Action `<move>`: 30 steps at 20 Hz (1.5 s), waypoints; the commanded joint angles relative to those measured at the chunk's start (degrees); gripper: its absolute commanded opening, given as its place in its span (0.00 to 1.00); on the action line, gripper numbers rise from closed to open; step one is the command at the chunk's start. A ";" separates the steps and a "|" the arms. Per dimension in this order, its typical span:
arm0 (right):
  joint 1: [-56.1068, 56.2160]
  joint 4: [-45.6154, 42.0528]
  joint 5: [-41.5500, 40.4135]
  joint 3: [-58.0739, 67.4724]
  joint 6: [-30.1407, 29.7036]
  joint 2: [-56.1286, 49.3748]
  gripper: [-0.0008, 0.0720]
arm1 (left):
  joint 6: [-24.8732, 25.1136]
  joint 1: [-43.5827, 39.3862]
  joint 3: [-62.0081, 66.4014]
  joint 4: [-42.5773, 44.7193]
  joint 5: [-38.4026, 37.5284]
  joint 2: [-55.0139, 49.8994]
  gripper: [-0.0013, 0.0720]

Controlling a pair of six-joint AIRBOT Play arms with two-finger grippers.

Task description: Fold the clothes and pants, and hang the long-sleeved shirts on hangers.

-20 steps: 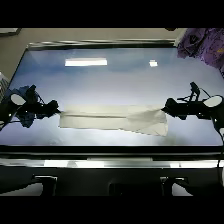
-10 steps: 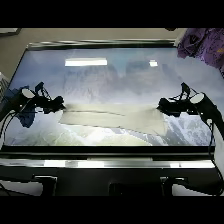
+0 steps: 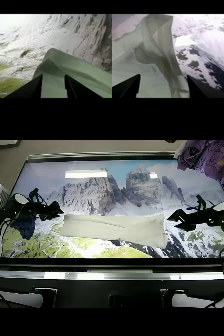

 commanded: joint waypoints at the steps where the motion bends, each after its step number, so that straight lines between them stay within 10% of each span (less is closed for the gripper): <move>1: -3.76 3.65 4.13 0.50 -7.15 -4.15 0.93 | -0.55 0.26 2.60 1.07 -1.16 0.11 0.48; 15: 0.33 12.79 4.96 -0.63 -11.69 -13.20 0.89 | -2.03 0.07 2.58 1.64 -1.25 0.11 0.48; 17: 2.93 12.68 4.79 -0.63 -11.69 -13.20 0.71 | -2.01 -0.26 2.58 1.64 -1.22 0.11 0.48; 20: 4.96 12.96 3.80 -0.55 -11.02 -12.98 0.05 | -2.03 -1.11 2.58 1.18 -1.27 0.11 0.48; 26: 4.85 8.46 6.21 2.21 1.60 -1.81 0.05 | -1.99 -8.94 2.58 -6.71 0.20 -1.01 0.41; 28: 4.85 3.65 7.87 5.51 7.34 3.06 0.05 | -1.92 -14.27 2.58 -9.94 1.38 -2.60 0.04; 30: 4.85 -0.57 10.47 10.75 12.44 6.80 0.05 | -1.95 -20.61 2.58 -13.94 4.68 -4.52 0.04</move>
